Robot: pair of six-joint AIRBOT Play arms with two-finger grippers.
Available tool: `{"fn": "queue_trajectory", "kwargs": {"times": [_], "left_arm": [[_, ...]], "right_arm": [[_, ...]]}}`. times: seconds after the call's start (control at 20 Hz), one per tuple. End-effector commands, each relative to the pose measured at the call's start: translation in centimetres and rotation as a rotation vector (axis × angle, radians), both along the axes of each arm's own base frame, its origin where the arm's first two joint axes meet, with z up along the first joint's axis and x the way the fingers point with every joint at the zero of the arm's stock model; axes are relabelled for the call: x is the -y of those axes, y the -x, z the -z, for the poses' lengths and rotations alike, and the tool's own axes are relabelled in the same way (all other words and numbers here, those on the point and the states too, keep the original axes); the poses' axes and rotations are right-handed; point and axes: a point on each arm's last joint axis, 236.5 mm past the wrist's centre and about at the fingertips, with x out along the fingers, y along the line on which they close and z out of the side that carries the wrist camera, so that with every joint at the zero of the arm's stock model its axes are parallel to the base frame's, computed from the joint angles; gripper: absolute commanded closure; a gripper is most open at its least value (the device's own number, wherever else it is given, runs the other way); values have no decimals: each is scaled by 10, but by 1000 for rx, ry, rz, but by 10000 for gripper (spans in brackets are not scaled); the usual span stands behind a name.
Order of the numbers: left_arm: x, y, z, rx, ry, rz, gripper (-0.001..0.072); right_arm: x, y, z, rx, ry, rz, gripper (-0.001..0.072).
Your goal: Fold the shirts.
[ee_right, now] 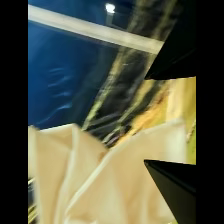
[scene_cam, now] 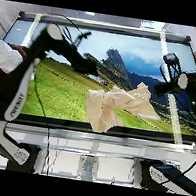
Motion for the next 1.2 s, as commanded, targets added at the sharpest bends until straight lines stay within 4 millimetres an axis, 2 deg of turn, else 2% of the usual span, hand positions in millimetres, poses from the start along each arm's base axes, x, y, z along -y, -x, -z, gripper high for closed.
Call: {"fn": "queue_trajectory", "kwargs": {"times": [0.0, 0.1, 0.2, 0.25, 0.4, 0.55, 0.7, 0.85, 1.0, 1.05, 1.15], "left_arm": [[29, 32, 56, -115, -90, 125, -3], [38, 39, 88, -70, -185, 203, -3], [33, 26, 116, 53, -337, 226, -3], [32, 14, 123, 127, -394, 220, -3], [44, -21, 123, 282, -437, 98, -3], [54, -32, 120, 289, -395, 6, -2], [50, -25, 135, 235, -420, -3, -1], [50, -5, 153, 125, -435, 16, 0], [41, 8, 157, 71, -471, 44, 12], [39, 10, 157, 63, -481, 50, 141], [37, 12, 158, 63, -487, 66, 695]], "right_arm": [[39, 29, 30, -123, -29, 154, 160], [54, 35, 31, -133, -42, 193, 160], [61, 36, 32, -134, -62, 197, 160], [64, 35, 33, -129, -71, 200, 160], [64, 27, 31, -95, -82, 188, 160], [55, 12, 28, -35, -120, 160, 160], [49, 3, 26, 0, -146, 149, 160], [49, 3, 26, 0, -139, 130, 160], [49, 3, 26, -1, -137, 125, 160], [49, 3, 26, -1, -138, 125, 160], [47, 3, 26, -3, -145, 126, 160]]}}
